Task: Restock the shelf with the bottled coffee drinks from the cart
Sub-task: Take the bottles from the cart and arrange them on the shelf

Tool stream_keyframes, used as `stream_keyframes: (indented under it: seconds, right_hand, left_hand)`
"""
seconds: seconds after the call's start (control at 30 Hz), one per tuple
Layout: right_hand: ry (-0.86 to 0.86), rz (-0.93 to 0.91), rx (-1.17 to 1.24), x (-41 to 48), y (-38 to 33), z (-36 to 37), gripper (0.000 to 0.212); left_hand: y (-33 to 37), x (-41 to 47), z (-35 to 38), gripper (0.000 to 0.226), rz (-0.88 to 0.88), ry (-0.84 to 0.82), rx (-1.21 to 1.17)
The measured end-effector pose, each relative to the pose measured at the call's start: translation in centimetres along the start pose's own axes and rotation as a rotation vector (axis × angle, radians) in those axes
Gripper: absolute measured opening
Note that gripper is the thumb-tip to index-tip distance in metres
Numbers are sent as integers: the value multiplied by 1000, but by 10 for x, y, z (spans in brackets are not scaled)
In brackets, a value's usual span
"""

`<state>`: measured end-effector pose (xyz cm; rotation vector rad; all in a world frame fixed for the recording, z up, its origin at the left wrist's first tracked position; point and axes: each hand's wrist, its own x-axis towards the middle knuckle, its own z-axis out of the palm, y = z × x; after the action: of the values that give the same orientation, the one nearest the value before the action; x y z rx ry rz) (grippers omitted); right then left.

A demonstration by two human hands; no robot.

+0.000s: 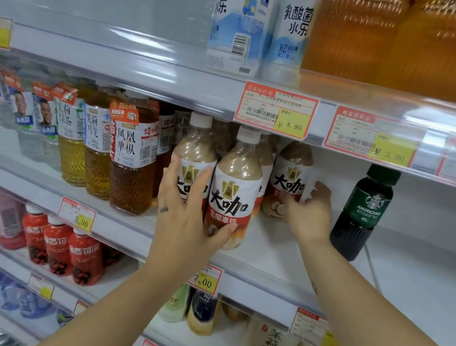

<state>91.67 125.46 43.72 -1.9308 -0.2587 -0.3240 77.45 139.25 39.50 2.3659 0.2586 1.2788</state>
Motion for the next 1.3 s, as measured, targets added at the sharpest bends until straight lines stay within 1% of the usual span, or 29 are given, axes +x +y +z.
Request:
stream_keyframes:
  seconds: [0.03,0.07,0.1,0.17,0.2,0.3,0.47,0.73,0.83,1.0,1.1,1.17,1.23,1.3]
  right_hand:
    - [16,-46,40,-8,-3,-1,56]
    - [-44,-82,61,-18,-6,0,47]
    - [-155,-104,58,-28,-8,2,44]
    - [-346,-116,38,-41,-9,10,49]
    - [-379,-126,50,-43,-9,14,50]
    - [-344,-120,108,-48,-12,20,48]
    - [-290,-127,50,-52,-14,27,48]
    - [-291,-72,34,-57,-20,32,52]
    - [-319,-69,20,-59,-20,31,53]
    - [-460,-89,-6,-55,-20,16,55]
    - [-494,-100,112,-50,-20,1,61]
    - [-561,-111,167,-52,-21,-5,70]
    - [-617,-146,124,-57,-21,-6,88]
    - [-603,-189,76,-60,-22,-2,99]
  left_hand:
    - [-1,0,0,86,-1,1,2]
    - [-1,1,0,85,-1,3,5]
    - [-1,0,1,85,-1,5,8]
    - [-2,0,0,83,-1,6,8]
    - [-2,0,0,82,-3,0,2]
    - [-4,2,-1,82,-1,-3,-12]
    - [-4,2,-4,83,0,-5,-26]
    - [-8,3,-7,81,8,-21,-42]
    - [-7,3,-8,81,-2,-32,-46]
    - [-7,3,-8,82,-4,-40,-49]
    - [-8,3,-11,83,-12,-56,-43]
    - [-10,1,-14,84,2,-61,-29]
    - [-12,-1,-17,86,15,-78,-14]
    - [-14,-2,-18,87,28,-95,0]
